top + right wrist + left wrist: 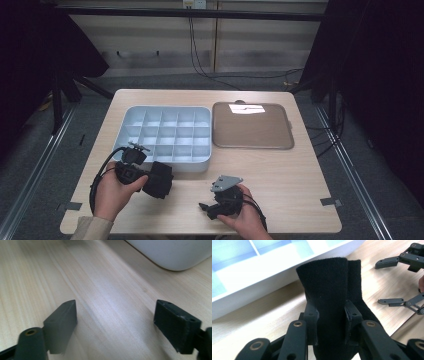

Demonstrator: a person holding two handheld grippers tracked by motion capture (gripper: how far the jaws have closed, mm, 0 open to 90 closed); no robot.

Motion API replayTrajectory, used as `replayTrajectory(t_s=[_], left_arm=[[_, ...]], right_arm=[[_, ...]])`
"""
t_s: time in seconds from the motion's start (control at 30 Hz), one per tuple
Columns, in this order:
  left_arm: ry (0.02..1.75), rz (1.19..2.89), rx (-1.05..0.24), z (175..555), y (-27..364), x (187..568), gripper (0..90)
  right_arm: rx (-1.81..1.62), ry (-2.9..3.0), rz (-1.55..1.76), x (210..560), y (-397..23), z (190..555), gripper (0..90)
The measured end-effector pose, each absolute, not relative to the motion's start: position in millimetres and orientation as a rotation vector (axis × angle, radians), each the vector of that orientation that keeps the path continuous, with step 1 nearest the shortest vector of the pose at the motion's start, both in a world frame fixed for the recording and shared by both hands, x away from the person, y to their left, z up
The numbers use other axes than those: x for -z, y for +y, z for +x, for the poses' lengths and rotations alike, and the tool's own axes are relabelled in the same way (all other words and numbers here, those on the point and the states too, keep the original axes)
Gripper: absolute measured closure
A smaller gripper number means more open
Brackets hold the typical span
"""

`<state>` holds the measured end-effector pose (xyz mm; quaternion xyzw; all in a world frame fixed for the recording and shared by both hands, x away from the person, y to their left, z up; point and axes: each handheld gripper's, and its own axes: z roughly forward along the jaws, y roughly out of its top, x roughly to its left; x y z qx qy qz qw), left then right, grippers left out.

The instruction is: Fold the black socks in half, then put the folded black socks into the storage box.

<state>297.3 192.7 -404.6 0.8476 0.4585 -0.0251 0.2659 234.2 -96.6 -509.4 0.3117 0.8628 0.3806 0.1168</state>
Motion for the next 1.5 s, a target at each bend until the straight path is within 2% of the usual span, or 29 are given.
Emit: replayTrajectory(t_s=[0.07,1.5], left_arm=[[1.251,2.281,0.061,298,195,404,69.7],[1.287,2.27,0.038,316,215,377,69.7]], right_arm=[[-1.092,2.521,0.928,509,-97,235,14.4],[-1.094,2.515,0.929,510,-98,232,13.7]])
